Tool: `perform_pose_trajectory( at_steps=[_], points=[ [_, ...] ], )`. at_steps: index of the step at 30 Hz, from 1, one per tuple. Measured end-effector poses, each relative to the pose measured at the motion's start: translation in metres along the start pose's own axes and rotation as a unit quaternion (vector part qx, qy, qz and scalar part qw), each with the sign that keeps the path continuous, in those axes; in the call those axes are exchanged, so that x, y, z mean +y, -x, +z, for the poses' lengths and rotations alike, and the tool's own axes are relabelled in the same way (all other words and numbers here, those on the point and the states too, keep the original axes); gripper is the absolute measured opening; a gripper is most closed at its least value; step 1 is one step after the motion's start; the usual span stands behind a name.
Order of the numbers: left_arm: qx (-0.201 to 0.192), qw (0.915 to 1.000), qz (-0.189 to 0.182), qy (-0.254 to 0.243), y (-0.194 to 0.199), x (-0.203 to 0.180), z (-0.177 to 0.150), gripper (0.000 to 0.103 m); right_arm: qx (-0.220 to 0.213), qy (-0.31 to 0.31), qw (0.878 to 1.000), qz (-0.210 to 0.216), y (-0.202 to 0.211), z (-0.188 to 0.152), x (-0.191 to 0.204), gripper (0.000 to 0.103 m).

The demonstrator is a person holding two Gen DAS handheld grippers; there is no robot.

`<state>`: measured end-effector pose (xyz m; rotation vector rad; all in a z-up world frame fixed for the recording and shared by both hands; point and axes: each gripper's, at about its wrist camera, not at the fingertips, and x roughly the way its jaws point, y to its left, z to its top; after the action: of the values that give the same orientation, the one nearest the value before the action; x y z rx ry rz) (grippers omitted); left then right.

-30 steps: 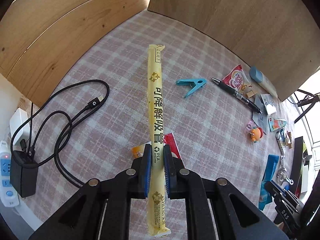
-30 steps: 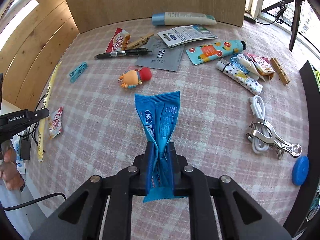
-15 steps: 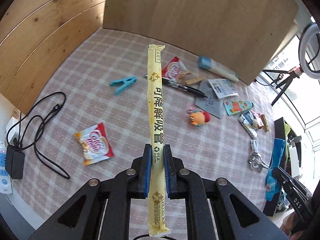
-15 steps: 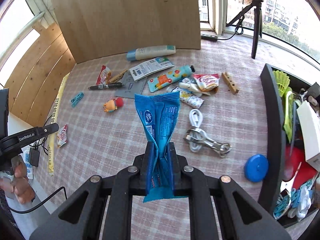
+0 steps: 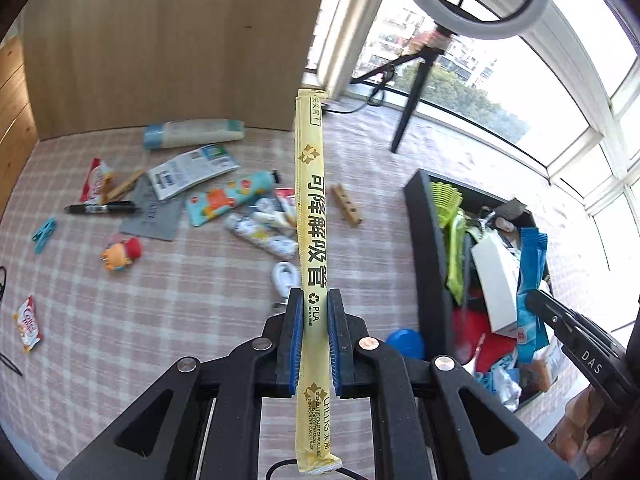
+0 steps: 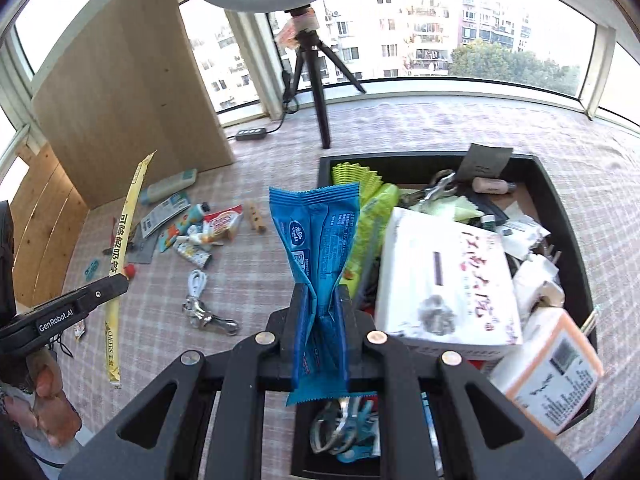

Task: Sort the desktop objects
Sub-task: 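Carry the straw and blue packet into the black tray and release both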

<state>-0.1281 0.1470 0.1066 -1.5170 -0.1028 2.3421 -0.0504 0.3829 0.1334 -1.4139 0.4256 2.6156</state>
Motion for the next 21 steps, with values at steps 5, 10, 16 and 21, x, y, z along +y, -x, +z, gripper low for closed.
perform_pose_trajectory(
  at_steps=[5, 10, 16, 21],
  points=[
    [0.011, 0.9980, -0.030, -0.054, -0.017, -0.084, 0.001, 0.010, -0.007, -0.021, 0.999, -0.028, 0.011, 0.008, -0.058, 0.013],
    [0.017, 0.9935, -0.049, -0.101, -0.026, -0.148, 0.002, 0.010, -0.009, -0.047, 0.998, -0.042, 0.016, 0.012, -0.101, 0.013],
    [0.027, 0.9881, -0.063, -0.137, -0.033, -0.198, 0.000, 0.010, -0.009, -0.066, 0.997, -0.050, 0.016, 0.012, -0.129, 0.014],
    [0.050, 0.9835, -0.084, -0.152, -0.044, -0.221, -0.004, 0.050, -0.023, -0.070, 0.996, -0.046, 0.023, 0.015, -0.138, 0.045]
  ],
)
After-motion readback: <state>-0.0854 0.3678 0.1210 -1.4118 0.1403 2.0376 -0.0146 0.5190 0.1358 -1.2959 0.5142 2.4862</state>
